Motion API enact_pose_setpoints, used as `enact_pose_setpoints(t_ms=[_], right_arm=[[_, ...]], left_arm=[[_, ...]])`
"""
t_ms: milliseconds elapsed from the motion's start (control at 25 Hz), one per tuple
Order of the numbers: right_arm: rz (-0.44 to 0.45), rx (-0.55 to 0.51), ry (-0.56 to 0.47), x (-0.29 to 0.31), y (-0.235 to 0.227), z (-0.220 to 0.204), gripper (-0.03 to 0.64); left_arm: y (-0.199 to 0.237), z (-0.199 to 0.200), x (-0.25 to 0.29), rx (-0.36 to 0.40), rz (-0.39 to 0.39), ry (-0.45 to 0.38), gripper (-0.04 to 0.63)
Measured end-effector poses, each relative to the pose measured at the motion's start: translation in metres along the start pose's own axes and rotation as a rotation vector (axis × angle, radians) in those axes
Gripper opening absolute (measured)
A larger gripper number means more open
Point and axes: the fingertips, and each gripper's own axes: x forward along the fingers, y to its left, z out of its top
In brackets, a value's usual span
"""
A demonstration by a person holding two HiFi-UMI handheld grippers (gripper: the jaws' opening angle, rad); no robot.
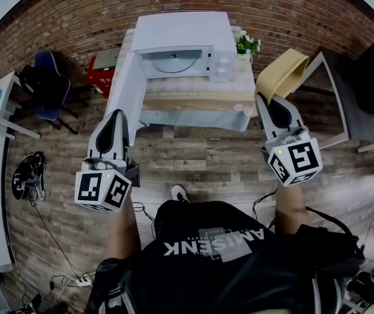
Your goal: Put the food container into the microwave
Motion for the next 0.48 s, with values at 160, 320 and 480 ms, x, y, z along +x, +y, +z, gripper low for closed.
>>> enact_pose_setpoints(t_ms=[160, 320, 480], right_arm=[[-0.013, -0.014, -0.001, 0.029, 0.010, 0.006, 0.043], [-0.040, -0.020, 0.000, 0.054, 0.017, 0.010, 0.043], [-0.057, -0.035, 0.012, 0.073, 0.029, 0.017, 0.043]], left_arm=[[0.026, 0.004, 0.012, 0.009, -0.019, 0.001, 0.011], [0.050, 0.005, 0.020, 0.010, -0.041, -0.005, 0.011], [0.073, 0.009, 0.020, 0.009, -0.065, -0.015, 0.011]])
